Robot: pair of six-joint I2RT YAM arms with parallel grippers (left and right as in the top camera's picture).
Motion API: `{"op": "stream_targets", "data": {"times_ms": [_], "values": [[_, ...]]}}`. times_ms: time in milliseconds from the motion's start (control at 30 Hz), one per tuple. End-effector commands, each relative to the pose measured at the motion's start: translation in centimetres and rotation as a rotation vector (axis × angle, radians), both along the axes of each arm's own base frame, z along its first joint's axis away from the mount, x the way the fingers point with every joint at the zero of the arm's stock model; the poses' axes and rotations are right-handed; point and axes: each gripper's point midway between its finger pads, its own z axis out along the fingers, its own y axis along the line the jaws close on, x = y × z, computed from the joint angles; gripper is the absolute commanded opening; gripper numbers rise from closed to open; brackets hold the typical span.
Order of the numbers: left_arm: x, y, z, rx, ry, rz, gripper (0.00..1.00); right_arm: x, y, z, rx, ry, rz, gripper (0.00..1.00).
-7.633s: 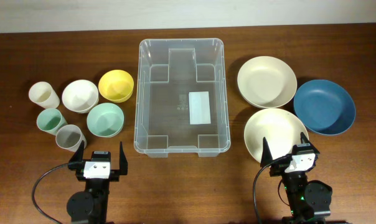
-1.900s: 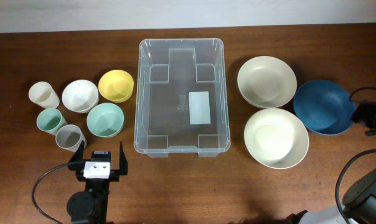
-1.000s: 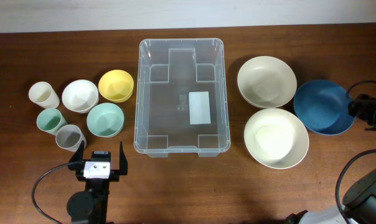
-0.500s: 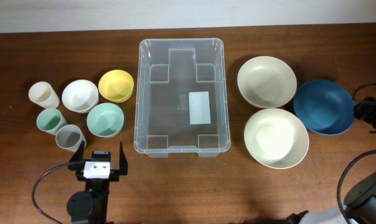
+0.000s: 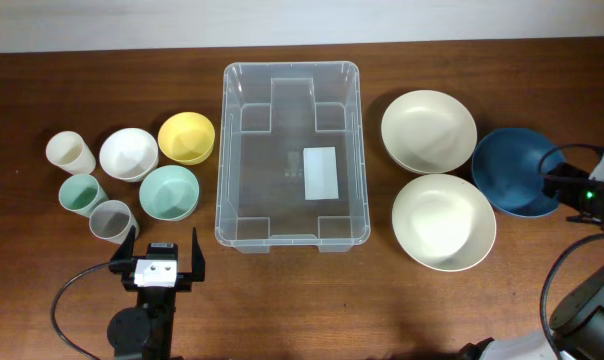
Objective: Pack container
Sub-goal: 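Move the right gripper to the rim of the dark blue bowl, then grasp the dark blue bowl rim with the right gripper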
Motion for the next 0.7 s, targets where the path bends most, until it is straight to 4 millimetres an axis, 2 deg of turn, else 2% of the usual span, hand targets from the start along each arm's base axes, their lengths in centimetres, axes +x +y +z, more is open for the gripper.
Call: {"op": "stream_targets", "data": {"times_ms": [0, 267, 433, 500, 600, 667], "values": [[0.0, -0.3, -0.1, 0.012, -0.002, -0.016, 1.0, 0.5, 0.8, -0.6, -0.021, 0.012, 0.05, 0.9], [0.0, -0.3, -0.1, 0.012, -0.002, -0.016, 1.0, 0.4, 0.6, -4.0, 0.017, 0.067, 0.038, 0.83], [0.0, -0.3, -0.1, 0.012, -0.002, -0.016, 1.0, 0.7, 0.1, -4.6, 0.0, 0.067, 0.031, 0.81], [0.0, -0.3, -0.1, 0.012, -0.002, -0.015, 1.0, 0.8, 0.0, -4.6, -0.004, 0.062, 0.03, 0.75], [0.0, -0.3, -0.1, 0.012, -0.002, -0.016, 1.0, 0.7, -0.2, -4.6, -0.009, 0.063, 0.027, 0.58], [0.0, -0.3, -0.1, 0.012, -0.002, -0.016, 1.0, 0.7, -0.2, -4.6, -0.009, 0.063, 0.027, 0.54]]}}
